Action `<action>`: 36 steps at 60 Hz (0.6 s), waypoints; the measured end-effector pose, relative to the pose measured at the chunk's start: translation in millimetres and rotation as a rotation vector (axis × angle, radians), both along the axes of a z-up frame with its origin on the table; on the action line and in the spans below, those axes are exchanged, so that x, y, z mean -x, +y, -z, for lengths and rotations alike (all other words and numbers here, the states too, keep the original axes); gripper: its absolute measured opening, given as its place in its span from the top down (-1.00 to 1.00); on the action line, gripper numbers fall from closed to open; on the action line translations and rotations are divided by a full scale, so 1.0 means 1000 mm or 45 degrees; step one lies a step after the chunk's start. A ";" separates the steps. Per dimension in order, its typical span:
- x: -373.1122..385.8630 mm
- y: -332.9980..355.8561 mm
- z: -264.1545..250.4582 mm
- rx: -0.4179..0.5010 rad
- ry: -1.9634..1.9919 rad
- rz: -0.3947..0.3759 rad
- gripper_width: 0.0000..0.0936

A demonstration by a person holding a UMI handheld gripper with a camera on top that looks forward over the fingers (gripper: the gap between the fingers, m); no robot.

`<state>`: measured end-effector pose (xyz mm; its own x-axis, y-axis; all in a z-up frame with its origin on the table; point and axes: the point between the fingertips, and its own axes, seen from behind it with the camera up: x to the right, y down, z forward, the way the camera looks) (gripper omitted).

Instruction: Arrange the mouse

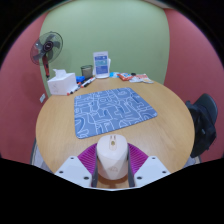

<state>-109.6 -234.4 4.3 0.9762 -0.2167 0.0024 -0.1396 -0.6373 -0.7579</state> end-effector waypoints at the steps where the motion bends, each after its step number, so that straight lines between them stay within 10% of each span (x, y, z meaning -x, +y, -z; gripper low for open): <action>1: 0.000 0.000 -0.006 -0.006 -0.005 -0.011 0.14; 21: -0.006 0.121 -0.192 -0.356 -0.030 -0.270 0.14; 36: -0.039 0.224 -0.090 -0.208 0.015 -0.264 0.14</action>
